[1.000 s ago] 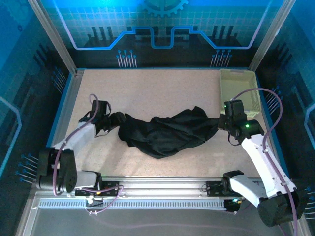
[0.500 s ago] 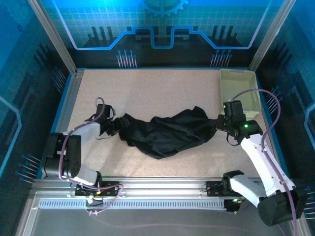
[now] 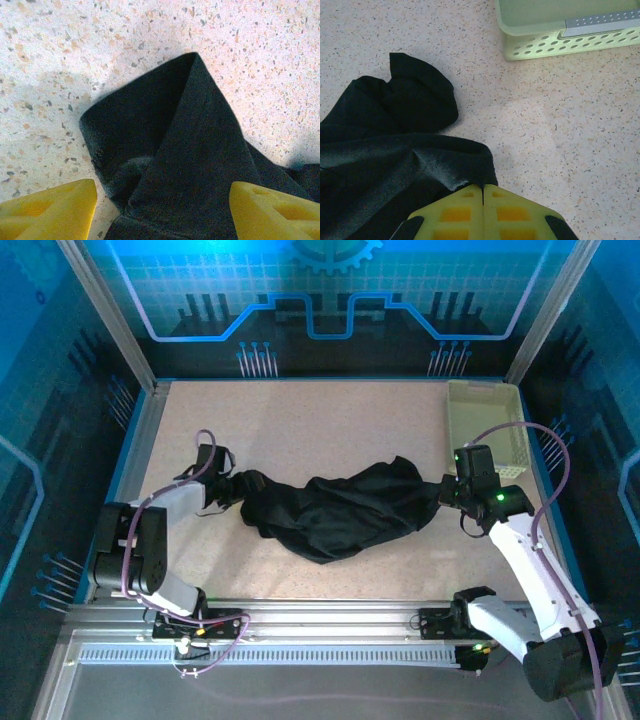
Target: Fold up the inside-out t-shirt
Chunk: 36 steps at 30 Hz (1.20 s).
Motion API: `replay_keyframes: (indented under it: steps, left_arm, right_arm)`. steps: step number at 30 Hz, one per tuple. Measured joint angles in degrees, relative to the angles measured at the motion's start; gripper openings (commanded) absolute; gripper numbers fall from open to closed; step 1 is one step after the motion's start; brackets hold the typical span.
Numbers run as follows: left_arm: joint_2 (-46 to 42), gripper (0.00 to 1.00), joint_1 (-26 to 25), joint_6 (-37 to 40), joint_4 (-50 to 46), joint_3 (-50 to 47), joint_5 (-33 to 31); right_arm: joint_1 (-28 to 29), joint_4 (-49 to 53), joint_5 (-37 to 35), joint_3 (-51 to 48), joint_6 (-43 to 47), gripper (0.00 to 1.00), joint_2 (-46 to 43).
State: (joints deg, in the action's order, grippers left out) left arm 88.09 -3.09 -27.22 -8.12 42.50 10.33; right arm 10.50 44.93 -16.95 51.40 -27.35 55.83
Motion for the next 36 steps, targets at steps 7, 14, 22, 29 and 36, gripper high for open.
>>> replay_keyframes:
  steps: [7,14,22,29,36]
  left_arm:
    - [2.0,0.57,-0.5,0.3,-1.3,0.9,1.4]
    - [-0.9,0.39,-1.3,0.0,-2.9,0.7,3.1]
    - [-6.5,0.33,-1.6,-0.2,-3.7,0.7,3.0]
    - [-5.4,0.44,-1.6,-0.2,-4.9,0.7,3.1]
    - [-2.8,0.51,-1.6,0.2,-5.1,0.8,3.0]
  right_arm:
    - [0.0,0.0,0.1,0.0,0.0,0.00,0.0]
    - [-0.1,0.0,0.2,0.0,0.0,0.00,0.0]
    - [-0.1,-0.1,1.0,0.0,0.0,0.00,0.1]
    - [-0.1,-0.1,1.0,0.0,0.0,0.00,0.0]
    - [-0.1,-0.1,1.0,0.0,0.0,0.00,0.0]
